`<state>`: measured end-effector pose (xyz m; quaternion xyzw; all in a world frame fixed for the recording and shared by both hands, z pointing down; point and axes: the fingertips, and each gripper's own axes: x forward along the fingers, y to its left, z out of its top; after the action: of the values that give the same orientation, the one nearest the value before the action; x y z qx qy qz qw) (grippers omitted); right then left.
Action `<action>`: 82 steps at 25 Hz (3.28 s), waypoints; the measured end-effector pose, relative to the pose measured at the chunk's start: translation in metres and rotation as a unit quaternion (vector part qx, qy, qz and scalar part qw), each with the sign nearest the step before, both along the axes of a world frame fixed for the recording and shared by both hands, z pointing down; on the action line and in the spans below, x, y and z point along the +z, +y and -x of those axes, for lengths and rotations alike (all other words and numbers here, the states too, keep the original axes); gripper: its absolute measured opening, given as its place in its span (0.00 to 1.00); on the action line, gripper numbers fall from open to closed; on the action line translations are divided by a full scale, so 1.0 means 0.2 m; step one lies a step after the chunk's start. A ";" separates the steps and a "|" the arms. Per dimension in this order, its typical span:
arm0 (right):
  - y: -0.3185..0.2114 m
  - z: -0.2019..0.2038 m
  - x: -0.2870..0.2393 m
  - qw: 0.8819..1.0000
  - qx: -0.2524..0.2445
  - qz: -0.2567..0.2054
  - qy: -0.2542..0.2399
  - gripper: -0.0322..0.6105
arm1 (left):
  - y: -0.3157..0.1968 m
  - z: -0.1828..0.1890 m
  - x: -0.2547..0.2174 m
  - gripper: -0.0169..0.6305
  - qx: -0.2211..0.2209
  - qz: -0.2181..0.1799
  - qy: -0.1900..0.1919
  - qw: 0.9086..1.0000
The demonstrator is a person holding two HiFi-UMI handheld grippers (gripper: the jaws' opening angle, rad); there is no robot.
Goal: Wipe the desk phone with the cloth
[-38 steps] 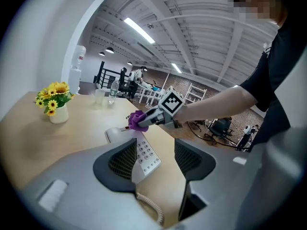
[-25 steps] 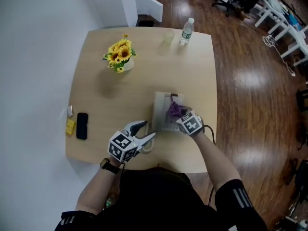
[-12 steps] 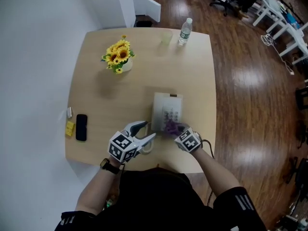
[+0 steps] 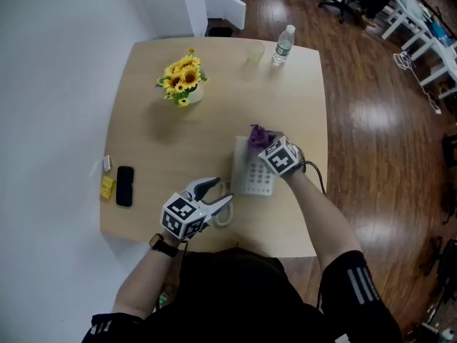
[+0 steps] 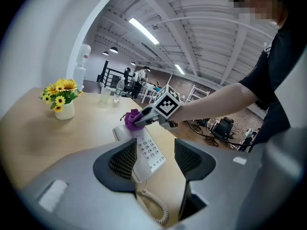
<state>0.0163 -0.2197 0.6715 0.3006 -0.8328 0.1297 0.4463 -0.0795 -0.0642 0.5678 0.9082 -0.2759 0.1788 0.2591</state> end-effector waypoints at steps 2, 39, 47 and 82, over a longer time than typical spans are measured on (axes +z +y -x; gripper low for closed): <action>0.01 0.01 0.04 1.000 -0.016 0.000 0.023 0.26 | 0.00 0.01 0.00 0.40 -0.004 0.000 0.001 1.000; 1.00 -0.01 0.35 0.987 -0.134 0.047 0.075 0.26 | 0.05 -0.13 -0.02 0.40 0.017 -0.008 -0.008 1.000; 0.99 -0.24 0.35 0.991 -0.080 0.059 0.089 0.25 | 0.09 -0.17 -0.05 0.40 0.024 -0.016 -0.004 1.000; 1.39 -0.67 -0.36 0.942 0.195 0.011 -0.273 0.26 | 0.51 -0.22 -0.17 0.40 0.040 -0.043 -0.016 0.998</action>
<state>0.1507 0.0583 0.5992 0.4052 -0.8461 0.3008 0.1715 -0.0359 0.0371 0.5339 0.9257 -0.2509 0.1917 0.2080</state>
